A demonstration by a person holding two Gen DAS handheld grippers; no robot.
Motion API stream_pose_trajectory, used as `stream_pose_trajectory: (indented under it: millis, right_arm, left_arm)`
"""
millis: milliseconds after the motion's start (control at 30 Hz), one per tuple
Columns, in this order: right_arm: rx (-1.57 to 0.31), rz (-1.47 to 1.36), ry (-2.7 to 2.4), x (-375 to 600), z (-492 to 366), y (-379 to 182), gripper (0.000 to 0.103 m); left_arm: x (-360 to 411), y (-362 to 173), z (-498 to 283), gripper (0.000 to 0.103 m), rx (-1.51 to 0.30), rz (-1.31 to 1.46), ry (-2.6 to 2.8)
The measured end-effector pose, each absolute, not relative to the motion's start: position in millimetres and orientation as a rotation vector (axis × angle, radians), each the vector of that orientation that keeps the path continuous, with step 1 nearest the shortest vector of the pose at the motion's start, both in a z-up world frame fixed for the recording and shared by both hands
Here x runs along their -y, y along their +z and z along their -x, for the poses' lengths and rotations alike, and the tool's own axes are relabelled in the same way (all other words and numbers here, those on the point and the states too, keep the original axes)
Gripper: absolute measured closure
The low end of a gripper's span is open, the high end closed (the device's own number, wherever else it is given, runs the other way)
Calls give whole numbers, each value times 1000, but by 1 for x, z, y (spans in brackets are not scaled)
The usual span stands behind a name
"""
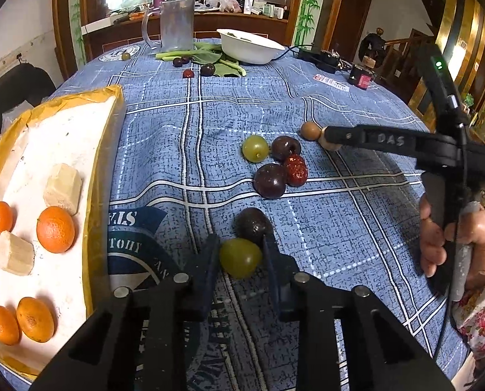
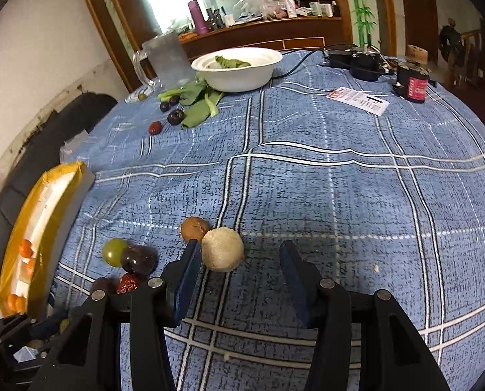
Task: Organize fruits
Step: 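Grasp a beige round slice with the right tool while the left tool grasps a green grape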
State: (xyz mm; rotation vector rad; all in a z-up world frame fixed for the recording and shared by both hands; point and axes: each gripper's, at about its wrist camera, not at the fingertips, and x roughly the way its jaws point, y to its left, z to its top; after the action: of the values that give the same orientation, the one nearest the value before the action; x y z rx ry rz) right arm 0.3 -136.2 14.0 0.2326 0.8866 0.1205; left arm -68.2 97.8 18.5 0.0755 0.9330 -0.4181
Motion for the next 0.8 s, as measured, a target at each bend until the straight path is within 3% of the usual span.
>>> stream_pose_trajectory:
  millis: [133, 167, 200, 633, 800]
  right_arm:
    - [-887, -144, 117, 122, -4, 14, 53]
    - [-889, -120, 121, 118, -4, 14, 67]
    - [-888, -100, 117, 116, -4, 14, 71]
    - [-778, -92, 174, 93, 43, 64, 72]
    - [-767, -77, 259, 62, 49, 80, 72]
  left_arm:
    - [-104, 19, 67, 78, -936, -39, -424]
    - [-105, 19, 66, 78, -935, -30, -423]
    - [-106, 19, 67, 78, -933, -24, -422]
    - [-132, 37, 83, 78, -816, 70, -387]
    - [-163, 67, 90, 78, -769, 137, -371]
